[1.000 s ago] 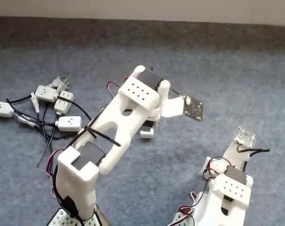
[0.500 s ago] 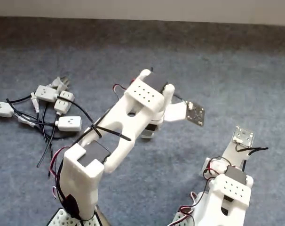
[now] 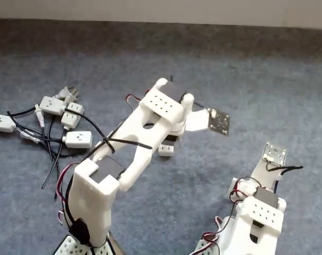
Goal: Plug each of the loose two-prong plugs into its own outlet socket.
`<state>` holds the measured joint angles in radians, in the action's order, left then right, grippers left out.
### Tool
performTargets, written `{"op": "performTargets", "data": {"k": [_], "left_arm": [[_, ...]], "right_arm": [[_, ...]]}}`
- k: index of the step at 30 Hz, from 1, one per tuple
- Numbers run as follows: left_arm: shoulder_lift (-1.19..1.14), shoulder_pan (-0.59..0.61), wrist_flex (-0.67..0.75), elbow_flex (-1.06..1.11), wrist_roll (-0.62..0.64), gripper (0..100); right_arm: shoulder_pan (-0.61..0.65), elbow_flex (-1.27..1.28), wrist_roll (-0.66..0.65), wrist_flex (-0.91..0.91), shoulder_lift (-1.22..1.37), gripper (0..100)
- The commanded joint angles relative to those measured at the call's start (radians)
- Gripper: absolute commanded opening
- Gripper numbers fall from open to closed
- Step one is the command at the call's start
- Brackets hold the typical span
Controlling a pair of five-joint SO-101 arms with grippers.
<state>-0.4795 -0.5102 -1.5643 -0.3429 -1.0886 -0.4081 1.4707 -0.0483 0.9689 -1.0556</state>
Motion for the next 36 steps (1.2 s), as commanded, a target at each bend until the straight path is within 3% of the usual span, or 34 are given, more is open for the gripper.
{"op": "performTargets", "data": {"k": [1,16,25,36], "left_arm": [[-0.004,0.004,0.009,-0.001,-0.002,1],[-0.001,-0.028,-0.147,-0.01,-0.008,1],[-0.001,-0.041,-0.12,-0.01,-0.003,1],[-0.008,-0.047,-0.189,-0.176,-0.002,1]], "right_arm": [[0.03,-0.002,-0.014,-0.018,-0.005,0.7],[0.03,-0.001,-0.015,-0.018,-0.005,0.7],[0.03,-0.001,-0.015,-0.018,-0.005,0.7],[0.035,-0.001,-0.015,-0.018,-0.005,0.7]]}}
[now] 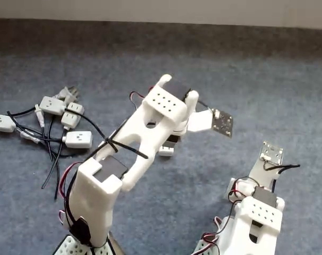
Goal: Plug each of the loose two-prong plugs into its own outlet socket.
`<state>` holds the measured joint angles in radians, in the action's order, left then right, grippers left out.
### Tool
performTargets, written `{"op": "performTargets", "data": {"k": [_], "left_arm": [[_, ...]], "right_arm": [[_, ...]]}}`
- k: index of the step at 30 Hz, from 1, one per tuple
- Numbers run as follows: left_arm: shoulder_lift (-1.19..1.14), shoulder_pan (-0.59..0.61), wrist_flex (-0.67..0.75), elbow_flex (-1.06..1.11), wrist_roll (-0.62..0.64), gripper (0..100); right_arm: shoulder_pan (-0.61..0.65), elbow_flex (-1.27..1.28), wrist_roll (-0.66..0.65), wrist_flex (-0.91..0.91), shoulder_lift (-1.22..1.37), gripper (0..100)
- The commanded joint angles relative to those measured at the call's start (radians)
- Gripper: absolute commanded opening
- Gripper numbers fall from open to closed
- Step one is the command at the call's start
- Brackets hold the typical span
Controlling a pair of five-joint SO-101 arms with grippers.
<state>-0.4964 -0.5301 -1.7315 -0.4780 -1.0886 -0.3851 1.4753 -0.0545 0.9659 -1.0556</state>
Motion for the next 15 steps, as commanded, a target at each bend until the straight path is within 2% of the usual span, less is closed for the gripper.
{"op": "performTargets", "data": {"k": [1,8,15], "left_arm": [[0.007,-0.027,-0.02,-0.041,-0.002,1],[0.005,-0.028,-0.014,0.013,-0.002,1],[0.007,-0.021,0.078,0.108,-0.002,1]], "right_arm": [[0.012,-0.005,-0.009,-0.015,-0.005,0.7],[0.012,-0.005,-0.009,-0.015,-0.005,0.7],[0.012,-0.005,-0.009,-0.015,-0.005,0.7]]}}
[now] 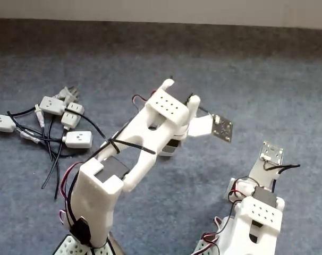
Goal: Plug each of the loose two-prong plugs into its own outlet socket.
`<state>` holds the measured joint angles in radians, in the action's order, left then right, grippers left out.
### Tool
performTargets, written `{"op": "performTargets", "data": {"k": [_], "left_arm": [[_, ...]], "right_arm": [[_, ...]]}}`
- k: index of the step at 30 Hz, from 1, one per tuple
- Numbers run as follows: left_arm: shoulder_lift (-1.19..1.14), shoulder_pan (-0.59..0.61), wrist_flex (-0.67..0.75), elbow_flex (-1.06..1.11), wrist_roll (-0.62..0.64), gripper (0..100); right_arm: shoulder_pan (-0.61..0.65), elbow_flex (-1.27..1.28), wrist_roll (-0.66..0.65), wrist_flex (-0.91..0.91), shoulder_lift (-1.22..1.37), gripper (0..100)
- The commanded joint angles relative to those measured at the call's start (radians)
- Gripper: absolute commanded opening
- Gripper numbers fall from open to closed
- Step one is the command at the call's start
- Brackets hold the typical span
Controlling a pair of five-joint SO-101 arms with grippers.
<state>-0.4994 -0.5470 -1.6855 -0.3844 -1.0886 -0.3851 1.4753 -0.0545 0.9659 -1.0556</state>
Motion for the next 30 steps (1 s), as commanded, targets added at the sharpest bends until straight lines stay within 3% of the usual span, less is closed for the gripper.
{"op": "performTargets", "data": {"k": [1,15,24,30], "left_arm": [[0.01,-0.005,0.038,0.021,-0.002,1],[0.01,-0.004,0.081,0.028,0.054,1],[0.007,0.084,0.086,0.033,0.054,1],[-0.019,0.099,0.265,0.111,0.196,1]], "right_arm": [[0.012,-0.005,-0.009,-0.015,-0.005,0.7],[0.012,-0.005,-0.009,-0.015,-0.005,0.7],[0.012,-0.005,-0.009,-0.015,-0.005,0.7],[0.012,-0.005,-0.009,-0.015,-0.005,0.7]]}}
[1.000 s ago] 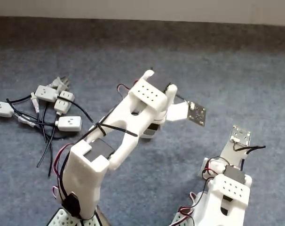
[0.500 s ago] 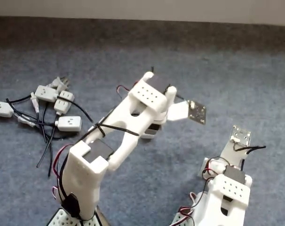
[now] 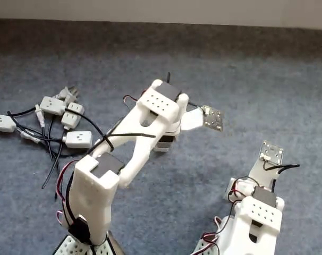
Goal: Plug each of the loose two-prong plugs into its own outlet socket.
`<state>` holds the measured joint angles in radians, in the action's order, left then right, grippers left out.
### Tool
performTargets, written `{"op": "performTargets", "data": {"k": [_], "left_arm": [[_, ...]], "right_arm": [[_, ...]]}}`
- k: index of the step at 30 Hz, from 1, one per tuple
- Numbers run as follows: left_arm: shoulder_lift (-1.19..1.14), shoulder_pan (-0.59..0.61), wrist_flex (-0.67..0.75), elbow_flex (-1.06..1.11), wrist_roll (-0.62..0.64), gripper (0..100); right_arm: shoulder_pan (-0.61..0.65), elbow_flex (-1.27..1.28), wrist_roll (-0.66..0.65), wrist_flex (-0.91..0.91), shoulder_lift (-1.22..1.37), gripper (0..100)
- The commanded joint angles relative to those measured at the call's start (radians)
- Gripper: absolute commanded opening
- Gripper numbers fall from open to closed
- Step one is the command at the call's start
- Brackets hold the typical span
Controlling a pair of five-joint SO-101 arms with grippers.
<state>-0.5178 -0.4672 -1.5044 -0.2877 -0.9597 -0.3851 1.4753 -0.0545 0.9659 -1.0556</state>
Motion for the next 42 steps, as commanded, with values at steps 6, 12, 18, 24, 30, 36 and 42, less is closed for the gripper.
{"op": "performTargets", "data": {"k": [6,12,18,24,30,36,42], "left_arm": [[-0.024,-0.033,0.1,0.051,0.08,1],[-0.071,-0.03,0.098,0.036,0.081,1],[-0.073,0.008,-0.037,-0.205,0.215,17],[-0.073,0.008,-0.218,-0.529,0.224,18],[-0.071,0.038,-0.245,-0.618,0.305,24],[-0.082,0.102,-0.249,-0.595,0.473,36],[-0.082,0.102,-0.235,-0.515,0.718,35]], "right_arm": [[0.012,-0.005,-0.009,-0.015,-0.005,0.7],[0.012,-0.005,-0.009,-0.015,-0.005,0.7],[0.012,-0.005,-0.009,-0.015,-0.005,0.7],[0.012,-0.005,-0.009,-0.015,-0.005,0.7],[0.012,-0.005,-0.009,-0.015,-0.005,0.7],[0.012,-0.005,-0.009,-0.015,-0.004,0.7],[0.013,-0.005,-0.009,-0.015,-0.004,0.7]]}}
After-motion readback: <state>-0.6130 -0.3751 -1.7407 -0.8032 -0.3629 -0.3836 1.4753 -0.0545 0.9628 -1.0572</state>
